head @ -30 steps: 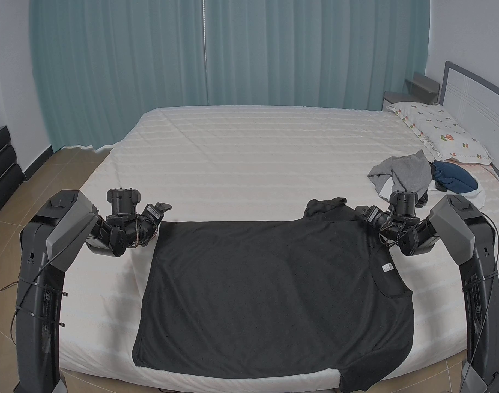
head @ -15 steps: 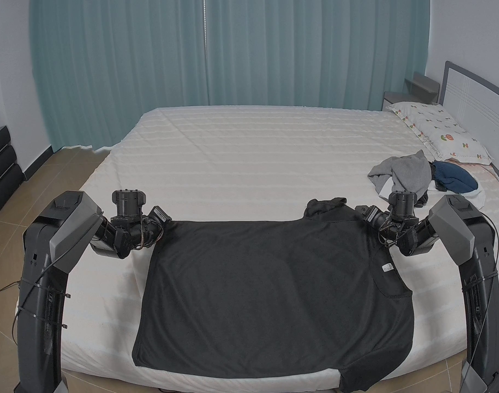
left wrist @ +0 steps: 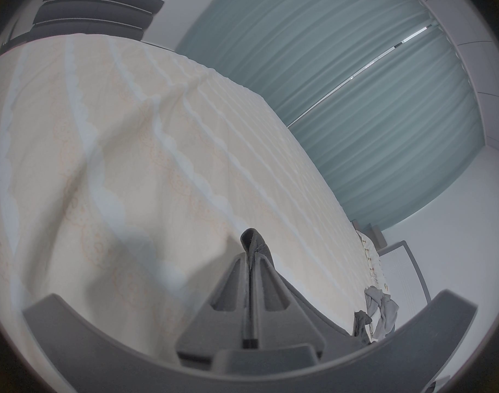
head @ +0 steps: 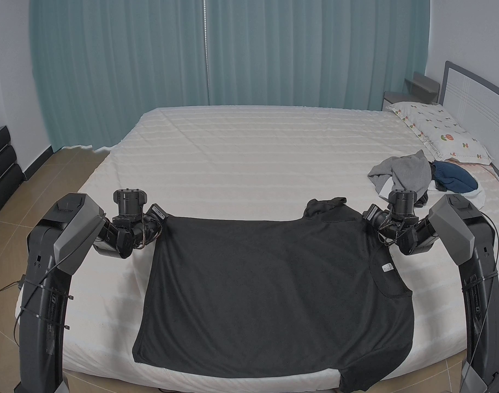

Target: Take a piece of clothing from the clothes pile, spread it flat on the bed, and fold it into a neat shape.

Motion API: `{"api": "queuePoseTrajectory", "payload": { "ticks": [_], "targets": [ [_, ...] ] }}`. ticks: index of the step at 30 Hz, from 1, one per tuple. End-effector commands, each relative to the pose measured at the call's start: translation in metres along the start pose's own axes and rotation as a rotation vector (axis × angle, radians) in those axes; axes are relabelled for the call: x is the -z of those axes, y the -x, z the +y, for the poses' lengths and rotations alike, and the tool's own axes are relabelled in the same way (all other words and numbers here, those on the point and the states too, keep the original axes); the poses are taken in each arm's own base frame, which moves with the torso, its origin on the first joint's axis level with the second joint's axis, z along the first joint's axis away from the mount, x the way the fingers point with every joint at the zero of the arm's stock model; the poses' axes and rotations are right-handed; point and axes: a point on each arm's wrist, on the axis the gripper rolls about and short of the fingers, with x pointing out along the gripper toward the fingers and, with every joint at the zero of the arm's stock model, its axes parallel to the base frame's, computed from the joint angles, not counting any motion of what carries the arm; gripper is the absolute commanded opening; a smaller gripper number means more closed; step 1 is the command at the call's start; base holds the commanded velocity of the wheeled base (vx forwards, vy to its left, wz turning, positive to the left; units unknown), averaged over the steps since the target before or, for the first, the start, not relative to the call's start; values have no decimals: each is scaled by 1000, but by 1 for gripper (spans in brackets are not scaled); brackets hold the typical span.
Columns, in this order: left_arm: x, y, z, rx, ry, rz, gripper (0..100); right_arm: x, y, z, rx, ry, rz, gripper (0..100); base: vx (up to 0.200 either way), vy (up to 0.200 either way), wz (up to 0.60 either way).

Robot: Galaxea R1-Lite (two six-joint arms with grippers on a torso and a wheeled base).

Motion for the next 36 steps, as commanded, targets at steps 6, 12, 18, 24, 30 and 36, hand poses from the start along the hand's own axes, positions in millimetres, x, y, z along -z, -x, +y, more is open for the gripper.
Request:
{"api": "queuePoseTrajectory", "payload": {
  "ticks": [6,12,18,24,30,36],
  "targets": [
    [0,-2,3,-3,2,-2,0,-7,-2,5,-28,1,-36,0,0,0,0],
    [-1,-4,2,-12,3,-30,0,-12,-3,9,-40,1,-55,0,0,0,0],
    [-2,-8,3,-25,3,-54,0,-13,1,5,-23,0,-44,0,0,0,0],
    [-5,-8,4,-25,7,-62,0,-12,6,3,-12,-4,-31,100,0,0,0],
    [-5,-7,3,-26,6,-60,0,-14,14,4,-12,-6,-31,100,0,0,0],
    [-3,-3,3,-26,11,-43,100,-24,42,11,-10,-12,-15,100,0,0,0]
  ]
}}
